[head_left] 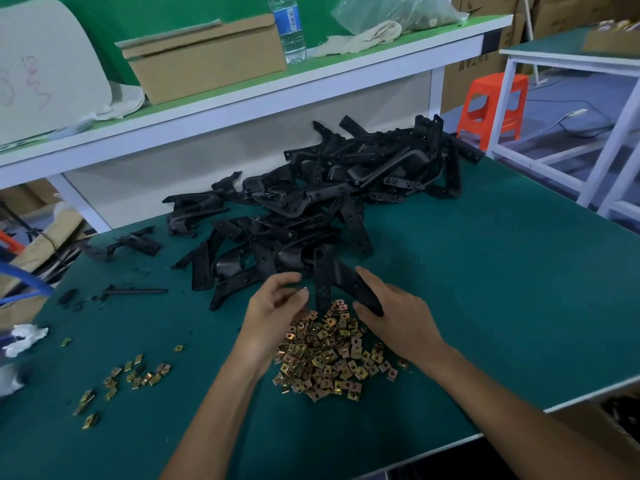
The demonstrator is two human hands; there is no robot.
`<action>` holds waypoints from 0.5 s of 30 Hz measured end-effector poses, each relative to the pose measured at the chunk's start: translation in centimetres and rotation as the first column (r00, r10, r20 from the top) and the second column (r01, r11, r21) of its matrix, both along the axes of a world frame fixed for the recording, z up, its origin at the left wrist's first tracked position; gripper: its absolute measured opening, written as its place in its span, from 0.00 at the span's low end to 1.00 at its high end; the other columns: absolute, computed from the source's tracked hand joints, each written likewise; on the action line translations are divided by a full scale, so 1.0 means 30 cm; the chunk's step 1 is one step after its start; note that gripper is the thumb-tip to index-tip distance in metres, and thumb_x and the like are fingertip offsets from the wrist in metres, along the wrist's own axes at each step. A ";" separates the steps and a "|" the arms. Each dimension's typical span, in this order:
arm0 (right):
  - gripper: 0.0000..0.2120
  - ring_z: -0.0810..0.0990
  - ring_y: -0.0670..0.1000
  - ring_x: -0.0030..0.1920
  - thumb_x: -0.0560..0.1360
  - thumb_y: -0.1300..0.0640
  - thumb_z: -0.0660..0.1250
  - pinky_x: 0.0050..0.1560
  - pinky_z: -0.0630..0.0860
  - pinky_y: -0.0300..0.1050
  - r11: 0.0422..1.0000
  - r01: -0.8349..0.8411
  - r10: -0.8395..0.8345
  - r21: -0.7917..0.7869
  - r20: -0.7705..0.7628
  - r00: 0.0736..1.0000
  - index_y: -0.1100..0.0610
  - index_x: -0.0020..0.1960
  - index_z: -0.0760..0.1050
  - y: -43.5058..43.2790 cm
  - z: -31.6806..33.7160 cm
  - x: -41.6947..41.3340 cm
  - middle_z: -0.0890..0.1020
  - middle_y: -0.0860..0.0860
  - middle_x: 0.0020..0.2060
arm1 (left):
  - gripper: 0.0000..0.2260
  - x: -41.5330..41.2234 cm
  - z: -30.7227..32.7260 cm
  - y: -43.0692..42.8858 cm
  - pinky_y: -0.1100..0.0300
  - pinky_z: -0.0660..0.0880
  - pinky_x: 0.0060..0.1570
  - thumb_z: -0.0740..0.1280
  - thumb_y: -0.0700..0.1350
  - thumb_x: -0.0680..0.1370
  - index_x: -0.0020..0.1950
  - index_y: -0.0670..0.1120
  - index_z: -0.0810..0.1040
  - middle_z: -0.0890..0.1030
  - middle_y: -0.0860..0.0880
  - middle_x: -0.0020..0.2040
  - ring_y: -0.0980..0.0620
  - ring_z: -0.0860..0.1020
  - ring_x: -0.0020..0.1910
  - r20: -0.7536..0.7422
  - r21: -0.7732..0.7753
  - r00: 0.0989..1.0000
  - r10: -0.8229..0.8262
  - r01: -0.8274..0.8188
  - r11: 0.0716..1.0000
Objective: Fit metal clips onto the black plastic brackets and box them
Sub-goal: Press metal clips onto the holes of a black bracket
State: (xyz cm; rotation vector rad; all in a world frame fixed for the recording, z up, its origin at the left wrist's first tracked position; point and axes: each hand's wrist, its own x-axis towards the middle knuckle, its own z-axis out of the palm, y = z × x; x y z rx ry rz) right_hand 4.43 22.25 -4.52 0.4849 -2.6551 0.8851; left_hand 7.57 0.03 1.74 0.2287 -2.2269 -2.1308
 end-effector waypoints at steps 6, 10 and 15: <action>0.29 0.80 0.50 0.36 0.80 0.42 0.64 0.34 0.75 0.47 1.000 0.001 -0.001 0.029 0.007 1.000 0.41 0.78 0.57 -0.004 0.002 0.003 0.81 0.46 0.42 | 0.06 0.000 0.003 -0.002 0.54 0.81 0.54 0.71 0.39 0.79 0.49 0.49 0.86 0.86 0.42 0.50 0.49 0.83 0.47 0.038 0.030 0.998 -0.051 0.050 0.998; 0.30 0.80 0.51 0.36 0.80 0.42 0.64 0.35 0.77 0.48 1.000 -0.009 0.009 0.021 0.013 1.000 0.41 0.78 0.57 0.000 0.001 0.004 0.81 0.47 0.42 | 0.08 0.000 0.004 -0.001 0.62 0.80 0.46 0.72 0.39 0.78 0.47 0.51 0.87 0.86 0.48 0.44 0.53 0.83 0.43 0.059 0.038 0.997 -0.053 0.050 0.998; 0.30 0.81 0.52 0.39 0.81 0.41 0.62 0.37 0.78 0.49 0.998 -0.025 0.025 0.065 0.007 1.000 0.40 0.80 0.55 0.000 0.000 0.006 0.82 0.48 0.44 | 0.11 -0.007 0.021 -0.013 0.60 0.81 0.46 0.72 0.38 0.78 0.59 0.48 0.80 0.86 0.46 0.45 0.51 0.84 0.42 0.044 -0.047 0.994 -0.097 0.099 0.994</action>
